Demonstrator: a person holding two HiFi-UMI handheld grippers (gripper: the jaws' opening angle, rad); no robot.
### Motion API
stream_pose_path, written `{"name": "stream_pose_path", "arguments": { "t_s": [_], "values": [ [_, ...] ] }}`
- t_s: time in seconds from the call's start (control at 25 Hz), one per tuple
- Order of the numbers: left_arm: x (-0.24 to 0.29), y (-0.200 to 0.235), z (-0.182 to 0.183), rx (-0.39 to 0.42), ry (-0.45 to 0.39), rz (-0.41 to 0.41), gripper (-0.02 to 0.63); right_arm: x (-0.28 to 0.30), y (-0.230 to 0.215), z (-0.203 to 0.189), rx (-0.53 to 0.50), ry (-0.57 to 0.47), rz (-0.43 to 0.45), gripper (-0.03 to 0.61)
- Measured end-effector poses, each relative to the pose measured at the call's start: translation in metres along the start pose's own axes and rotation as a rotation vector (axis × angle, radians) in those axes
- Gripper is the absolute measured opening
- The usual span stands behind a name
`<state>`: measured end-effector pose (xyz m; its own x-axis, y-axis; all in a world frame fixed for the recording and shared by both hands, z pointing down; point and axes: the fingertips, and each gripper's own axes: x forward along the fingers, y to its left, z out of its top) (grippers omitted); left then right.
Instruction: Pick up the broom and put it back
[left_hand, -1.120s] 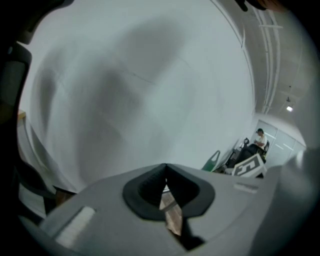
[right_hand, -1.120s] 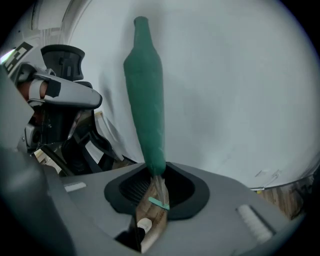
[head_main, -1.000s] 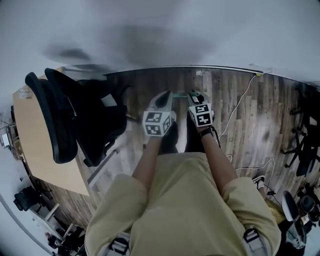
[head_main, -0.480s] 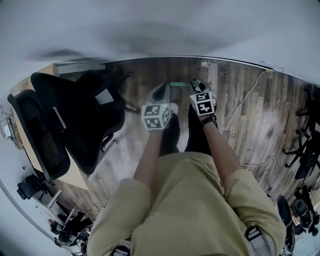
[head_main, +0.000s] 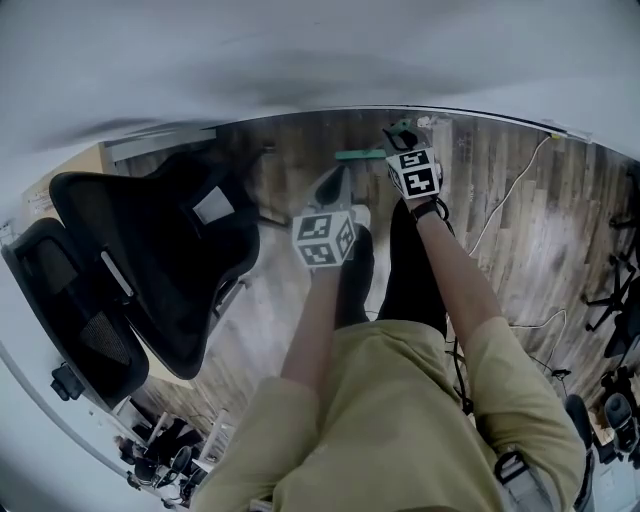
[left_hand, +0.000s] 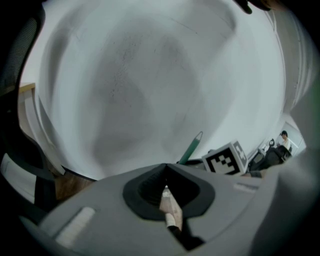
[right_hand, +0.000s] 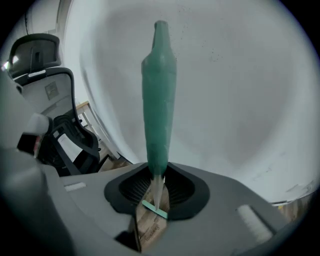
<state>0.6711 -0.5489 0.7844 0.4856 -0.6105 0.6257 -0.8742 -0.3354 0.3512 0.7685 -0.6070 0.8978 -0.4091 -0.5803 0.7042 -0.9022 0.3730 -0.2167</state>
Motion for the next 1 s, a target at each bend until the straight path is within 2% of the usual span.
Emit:
{"name": "stream_pose_path", "arguments": {
  "t_s": [0.2,0.48,1.0],
  "values": [
    [0.005,0.015,0.005,-0.008,-0.008,0.020,0.003,0.034,-0.012,0.029,0.005,-0.031,0.022,0.091],
    [0.007,0.026,0.009,0.000,-0.017,0.026,0.003,0.055,-0.016,0.046,0.028,-0.070,0.019,0.092],
    [0.007,0.021,0.002,0.010,0.003,0.000,0.003,0.060,-0.018,0.036,0.072,-0.071,0.079,0.216]
  ]
}}
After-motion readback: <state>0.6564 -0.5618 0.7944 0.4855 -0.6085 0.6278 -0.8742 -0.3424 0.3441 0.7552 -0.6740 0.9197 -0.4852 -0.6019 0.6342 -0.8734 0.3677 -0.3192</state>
